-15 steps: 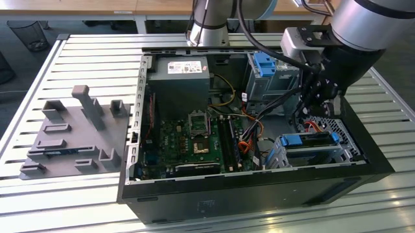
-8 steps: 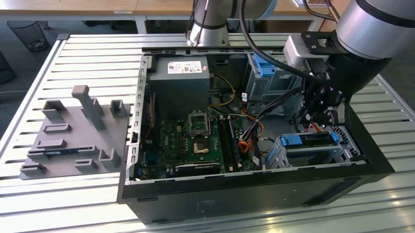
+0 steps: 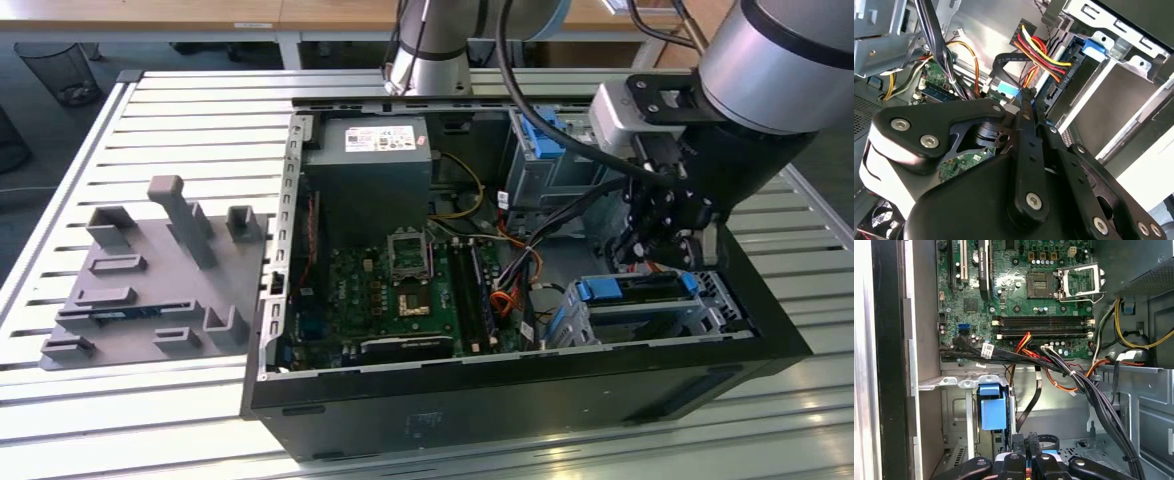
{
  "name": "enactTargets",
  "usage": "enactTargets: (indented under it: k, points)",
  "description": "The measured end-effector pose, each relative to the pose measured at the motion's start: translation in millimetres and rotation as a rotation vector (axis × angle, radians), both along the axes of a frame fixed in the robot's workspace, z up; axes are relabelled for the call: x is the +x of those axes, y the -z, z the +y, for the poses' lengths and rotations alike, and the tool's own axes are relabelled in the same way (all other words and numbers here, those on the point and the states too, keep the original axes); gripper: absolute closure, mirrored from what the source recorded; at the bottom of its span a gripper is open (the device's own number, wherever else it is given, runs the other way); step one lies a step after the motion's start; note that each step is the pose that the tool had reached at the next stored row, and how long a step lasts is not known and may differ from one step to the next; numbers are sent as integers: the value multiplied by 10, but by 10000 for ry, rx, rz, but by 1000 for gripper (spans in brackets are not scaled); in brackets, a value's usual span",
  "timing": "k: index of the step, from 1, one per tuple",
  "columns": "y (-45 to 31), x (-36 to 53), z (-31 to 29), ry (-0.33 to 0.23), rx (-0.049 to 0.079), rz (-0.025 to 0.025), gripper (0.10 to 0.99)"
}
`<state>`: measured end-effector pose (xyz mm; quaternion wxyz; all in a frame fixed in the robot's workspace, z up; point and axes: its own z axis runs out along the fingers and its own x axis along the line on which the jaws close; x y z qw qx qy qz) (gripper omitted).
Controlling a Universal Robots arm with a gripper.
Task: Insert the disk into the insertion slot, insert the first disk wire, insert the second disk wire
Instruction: 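Insert the second disk wire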
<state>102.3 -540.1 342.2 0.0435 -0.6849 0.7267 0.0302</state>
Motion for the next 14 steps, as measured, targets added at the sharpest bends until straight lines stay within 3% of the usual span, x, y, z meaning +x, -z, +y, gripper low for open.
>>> enactTargets:
  k: [3,8,14]
  points:
    - [2,-1,-16,-3,186,-56,937]
    - [7,-3,-93,-9,225,-162,937]
    - [30,-5,-139,-15,228,-174,937]
